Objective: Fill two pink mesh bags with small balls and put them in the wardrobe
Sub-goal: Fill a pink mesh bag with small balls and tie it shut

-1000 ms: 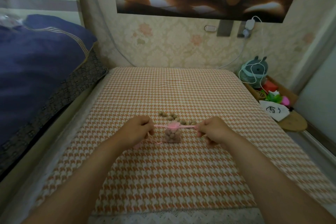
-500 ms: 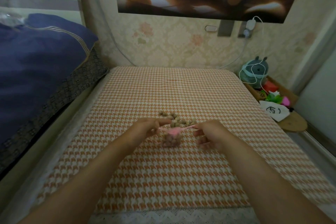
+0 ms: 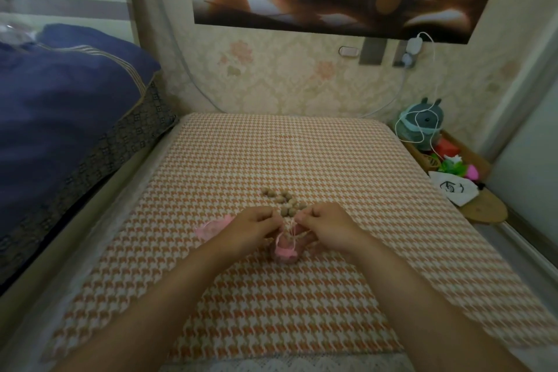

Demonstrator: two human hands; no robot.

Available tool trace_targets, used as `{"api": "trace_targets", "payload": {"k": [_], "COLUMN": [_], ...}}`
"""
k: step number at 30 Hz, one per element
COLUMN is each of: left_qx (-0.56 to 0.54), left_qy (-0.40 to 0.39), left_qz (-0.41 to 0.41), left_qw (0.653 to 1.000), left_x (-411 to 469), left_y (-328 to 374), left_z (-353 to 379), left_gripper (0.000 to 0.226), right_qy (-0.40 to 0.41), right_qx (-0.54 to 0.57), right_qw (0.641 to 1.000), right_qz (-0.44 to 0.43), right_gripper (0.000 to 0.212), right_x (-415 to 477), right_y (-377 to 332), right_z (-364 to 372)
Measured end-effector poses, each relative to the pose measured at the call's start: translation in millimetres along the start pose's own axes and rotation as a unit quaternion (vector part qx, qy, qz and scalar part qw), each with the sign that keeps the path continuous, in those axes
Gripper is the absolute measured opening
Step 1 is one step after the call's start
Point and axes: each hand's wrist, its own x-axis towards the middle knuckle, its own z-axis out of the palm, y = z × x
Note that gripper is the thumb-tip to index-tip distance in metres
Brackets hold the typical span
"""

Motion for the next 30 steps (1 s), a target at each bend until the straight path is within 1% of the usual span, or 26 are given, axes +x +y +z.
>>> {"api": "trace_targets", "payload": {"k": [2,4,9,12,14,17,20,22,23,25,27,30], "left_qx": [0.022,0.014,0.003,-0.021,-0.030,-0.043,-0.020,-0.016,-0.010,0.006,0.019,0.041], "left_qy": [-0.010,-0.015,-0.030,-0.054,-0.054,-0.046,-0.018,-0.002,0.002,0.008,0.015,0.023], "left_qz": [0.000,-0.013,-0.046,-0.058,-0.061,-0.068,-0.068,-0.072,-0.072,-0.069,-0.065,-0.056], "left_qw": [1.000,1.000,0.998,0.997,0.996,0.996,0.997,0.997,0.997,0.998,0.998,0.997], "left_x": [1,1,1,0,0,0,2,4,4,4,3,3], "left_y": [-2,-1,1,3,3,1,-2,-4,-5,-6,-5,-4], "left_z": [1,3,3,3,4,3,3,4,4,5,4,3], "left_gripper": [0.035,0.031,0.022,0.022,0.024,0.025,0.025,0.026,0.026,0.026,0.025,0.026], "right_qy": [0.008,0.012,0.053,0.056,0.058,0.038,0.019,-0.019,-0.044,-0.072,-0.067,-0.055], "right_qx": [-0.009,-0.013,0.001,0.011,0.016,0.026,0.047,0.083,0.085,0.048,0.024,0.035], "right_qw": [1.000,1.000,0.995,0.993,0.994,0.997,0.999,0.996,0.995,0.996,0.997,0.998], "right_qz": [-0.003,-0.008,-0.086,-0.102,-0.089,-0.063,-0.018,0.022,0.028,0.017,0.008,0.020], "right_gripper": [0.016,0.014,0.010,0.015,0.017,0.007,0.018,0.022,0.024,0.025,0.024,0.020], "right_x": [2,2,2,8,11,11,7,2,-1,-6,-7,-6], "right_y": [1,3,0,0,1,3,-1,-7,-9,-9,-5,-3], "right_z": [3,4,10,15,17,16,11,5,2,0,3,4]}}
